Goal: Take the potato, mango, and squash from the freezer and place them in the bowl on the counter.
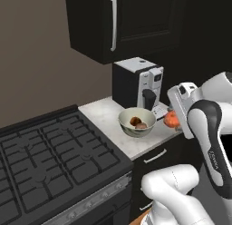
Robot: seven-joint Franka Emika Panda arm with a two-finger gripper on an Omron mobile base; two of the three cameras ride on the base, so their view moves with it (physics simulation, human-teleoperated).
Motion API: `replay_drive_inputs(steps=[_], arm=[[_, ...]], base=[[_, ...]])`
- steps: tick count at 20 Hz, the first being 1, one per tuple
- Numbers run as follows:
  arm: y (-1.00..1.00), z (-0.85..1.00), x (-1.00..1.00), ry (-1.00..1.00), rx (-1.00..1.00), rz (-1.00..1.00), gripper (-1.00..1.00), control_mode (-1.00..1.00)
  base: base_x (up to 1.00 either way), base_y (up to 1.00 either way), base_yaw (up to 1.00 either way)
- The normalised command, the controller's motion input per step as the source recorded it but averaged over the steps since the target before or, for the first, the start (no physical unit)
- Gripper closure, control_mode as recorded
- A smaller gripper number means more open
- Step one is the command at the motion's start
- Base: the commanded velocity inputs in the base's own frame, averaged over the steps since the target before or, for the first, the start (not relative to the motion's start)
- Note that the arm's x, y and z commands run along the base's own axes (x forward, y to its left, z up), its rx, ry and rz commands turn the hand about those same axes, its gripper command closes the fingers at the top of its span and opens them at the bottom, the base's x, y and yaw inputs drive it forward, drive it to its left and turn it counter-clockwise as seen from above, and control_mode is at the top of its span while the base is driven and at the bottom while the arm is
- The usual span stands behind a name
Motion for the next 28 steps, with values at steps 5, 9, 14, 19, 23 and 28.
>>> replay_drive_inputs(steps=[5,9,14,19,23,28], arm=[[0.00,-0.28,0.72,0.25,0.00,0.02,1.00,-1.00],[0.00,-0.21,0.60,0.11,0.00,0.05,1.00,-1.00],[0.00,-0.23,0.54,0.00,0.00,0.06,1.00,-1.00],[0.00,-0.37,0.58,-0.01,-0.02,0.02,1.00,-1.00],[0.00,-0.44,0.56,0.00,-0.03,0.00,1.00,-1.00],[0.00,-0.48,0.46,0.00,-0.03,0.00,1.00,-1.00]], base=[[0.00,0.00,0.00],[0.00,0.00,0.00],[0.00,0.00,0.00],[0.00,0.00,0.00],[0.00,0.00,0.00],[0.00,0.00,0.00]])
